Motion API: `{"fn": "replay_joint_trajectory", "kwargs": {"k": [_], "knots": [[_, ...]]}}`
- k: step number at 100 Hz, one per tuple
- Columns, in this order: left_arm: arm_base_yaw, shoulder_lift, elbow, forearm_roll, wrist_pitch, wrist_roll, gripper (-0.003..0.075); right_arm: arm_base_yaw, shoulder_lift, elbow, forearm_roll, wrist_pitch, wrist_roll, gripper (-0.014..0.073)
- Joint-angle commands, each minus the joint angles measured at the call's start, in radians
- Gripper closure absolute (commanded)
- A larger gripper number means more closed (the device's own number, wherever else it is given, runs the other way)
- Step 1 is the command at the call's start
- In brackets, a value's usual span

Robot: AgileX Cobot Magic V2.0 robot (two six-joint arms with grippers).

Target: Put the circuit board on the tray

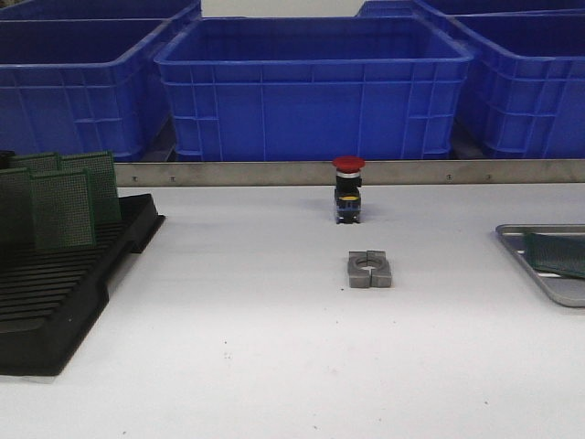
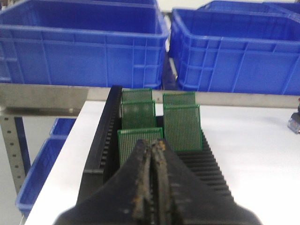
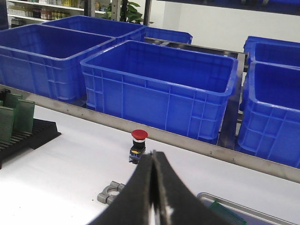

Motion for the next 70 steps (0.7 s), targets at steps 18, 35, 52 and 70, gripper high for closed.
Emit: {"fn": "replay_joint_trajectory", "kwargs": {"k": [18,35,52,70], "knots": [[-0.003,-0.028,0.022,-0.053,0.01,0.072,0.0741,0.002,0.011,-0.026,0.021,-0.044,-0.008,0.0654],[-0.003,-0.028,0.022,-0.063,0.011,0.081,0.0741,0.002,0.011,-0.026,0.021,-0.044,-0.008,0.0654],[-0.003,-0.028,0.022,-0.063,0.009,0.081,0.0741,0.002,0.011,-0.026,0.021,-0.044,-0.008,0.0654],[-0.003,-0.028,0.022,-0.063,0.009,0.081,0.0741,0.002,0.011,-0.026,0.021,-0.044,-0.008,0.0654]]}}
